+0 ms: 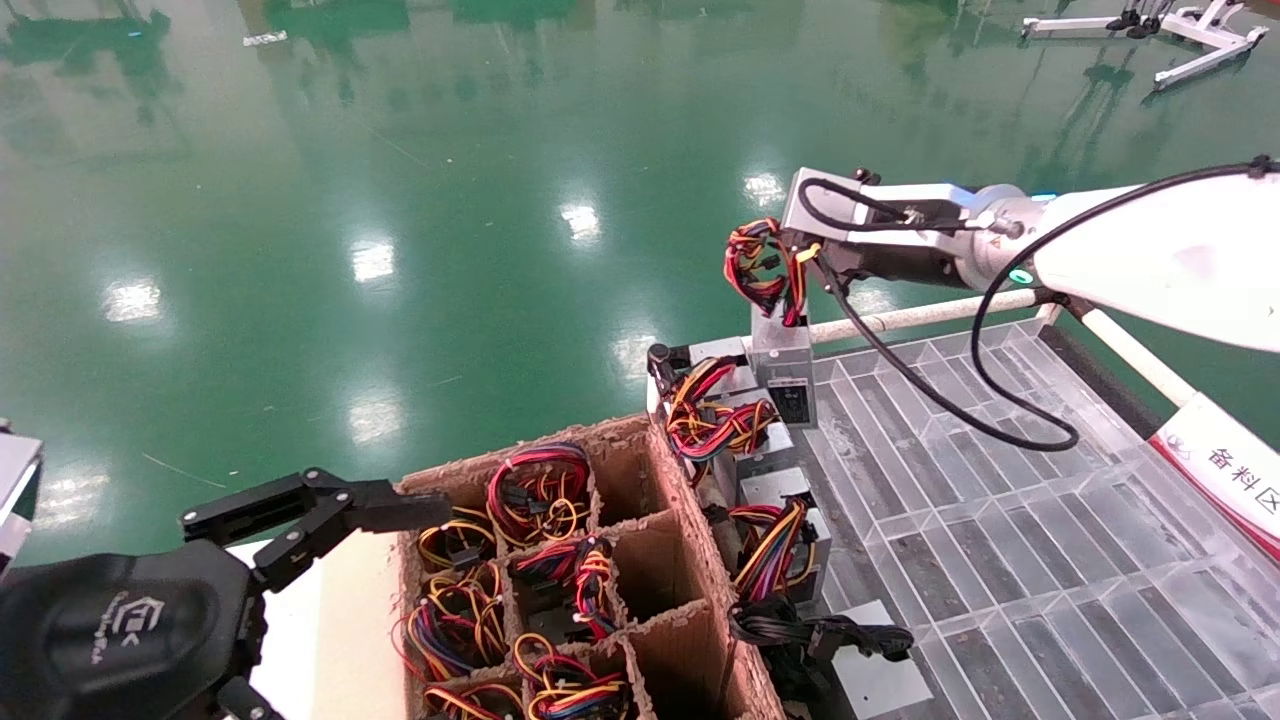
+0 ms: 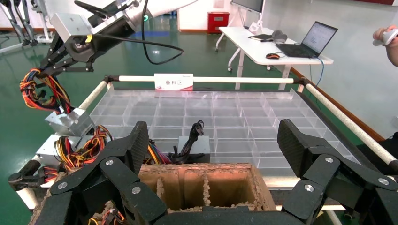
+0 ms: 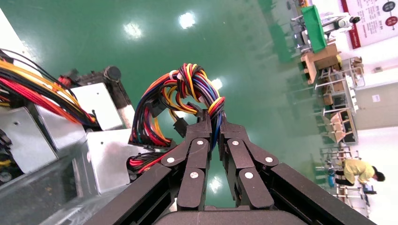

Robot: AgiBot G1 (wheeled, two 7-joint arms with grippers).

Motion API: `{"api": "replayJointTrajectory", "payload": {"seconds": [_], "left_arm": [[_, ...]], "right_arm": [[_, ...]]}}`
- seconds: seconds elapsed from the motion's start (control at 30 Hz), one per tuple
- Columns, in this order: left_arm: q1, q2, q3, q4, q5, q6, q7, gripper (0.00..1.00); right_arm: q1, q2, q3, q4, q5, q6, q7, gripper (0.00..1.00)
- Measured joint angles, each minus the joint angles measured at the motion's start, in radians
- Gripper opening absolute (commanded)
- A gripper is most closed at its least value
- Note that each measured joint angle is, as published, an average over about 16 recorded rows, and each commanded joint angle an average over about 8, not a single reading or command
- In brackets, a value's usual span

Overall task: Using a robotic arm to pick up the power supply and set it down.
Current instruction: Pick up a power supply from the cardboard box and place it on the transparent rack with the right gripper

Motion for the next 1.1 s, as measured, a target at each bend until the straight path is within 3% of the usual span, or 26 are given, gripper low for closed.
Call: {"api": "replayJointTrajectory", "payload": {"seconds": [1.03,1.07,1.1], "left_arm": [[0.000,0.000,0.000,0.000,0.000,0.000,0.000,1.00],[0.000,0.000,0.000,0.000,0.000,0.000,0.000,1.00],[0.000,0.000,0.000,0.000,0.000,0.000,0.000,1.00]], "right_arm": [[-0.095,0.036,0.063,-0.001,0.090,0.014,0.005,0.00],[-0.097,0.034,0.064,0.000,0.092,0.017,0.003,0.04],[-0.098,0.033,0.065,0.001,0.094,0.019,0.000,0.14]]}}
